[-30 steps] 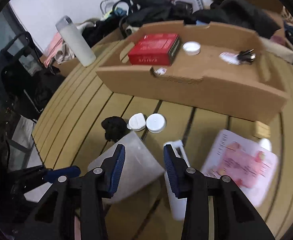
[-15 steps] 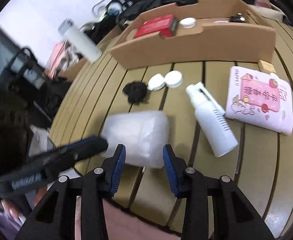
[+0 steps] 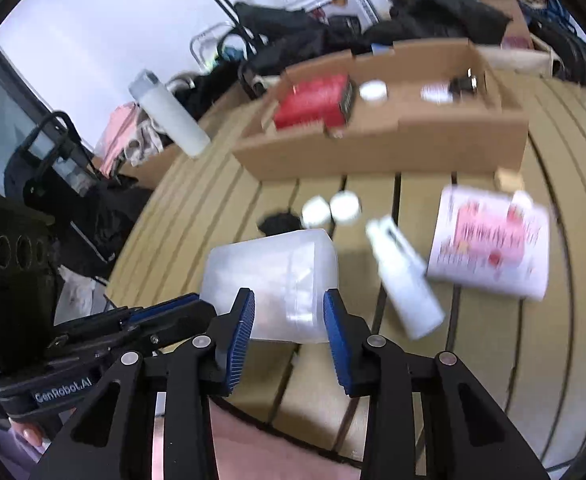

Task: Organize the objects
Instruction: 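Place the foam bag in the tray beside the red box and release, then withdraw the left tool from the tray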

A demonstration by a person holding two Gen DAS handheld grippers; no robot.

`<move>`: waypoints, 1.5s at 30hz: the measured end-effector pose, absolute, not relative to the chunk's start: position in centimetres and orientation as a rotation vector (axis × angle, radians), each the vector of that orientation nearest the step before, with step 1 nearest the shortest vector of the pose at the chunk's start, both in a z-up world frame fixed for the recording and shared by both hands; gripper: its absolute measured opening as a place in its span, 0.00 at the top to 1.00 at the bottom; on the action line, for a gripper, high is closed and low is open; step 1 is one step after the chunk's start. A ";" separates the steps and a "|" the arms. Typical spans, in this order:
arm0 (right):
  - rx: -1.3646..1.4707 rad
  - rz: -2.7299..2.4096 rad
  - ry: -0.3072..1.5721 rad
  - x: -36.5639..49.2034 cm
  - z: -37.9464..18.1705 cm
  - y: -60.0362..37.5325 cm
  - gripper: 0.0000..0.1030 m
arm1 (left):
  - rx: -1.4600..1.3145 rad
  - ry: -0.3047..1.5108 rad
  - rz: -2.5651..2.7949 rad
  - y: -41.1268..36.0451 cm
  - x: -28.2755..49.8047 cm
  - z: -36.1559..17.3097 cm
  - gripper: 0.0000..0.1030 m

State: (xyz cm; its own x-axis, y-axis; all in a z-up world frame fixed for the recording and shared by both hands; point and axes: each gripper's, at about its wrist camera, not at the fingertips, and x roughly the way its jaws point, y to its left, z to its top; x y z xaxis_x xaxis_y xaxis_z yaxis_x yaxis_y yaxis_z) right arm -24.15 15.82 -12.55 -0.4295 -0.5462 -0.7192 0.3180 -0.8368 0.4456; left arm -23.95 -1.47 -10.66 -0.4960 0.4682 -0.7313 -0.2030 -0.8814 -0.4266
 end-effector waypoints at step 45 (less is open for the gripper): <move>1.371 -2.374 -0.144 -18.5 -10.7 21.7 0.16 | -1.372 -0.158 2.688 0.3 -17.4 -8.2 0.47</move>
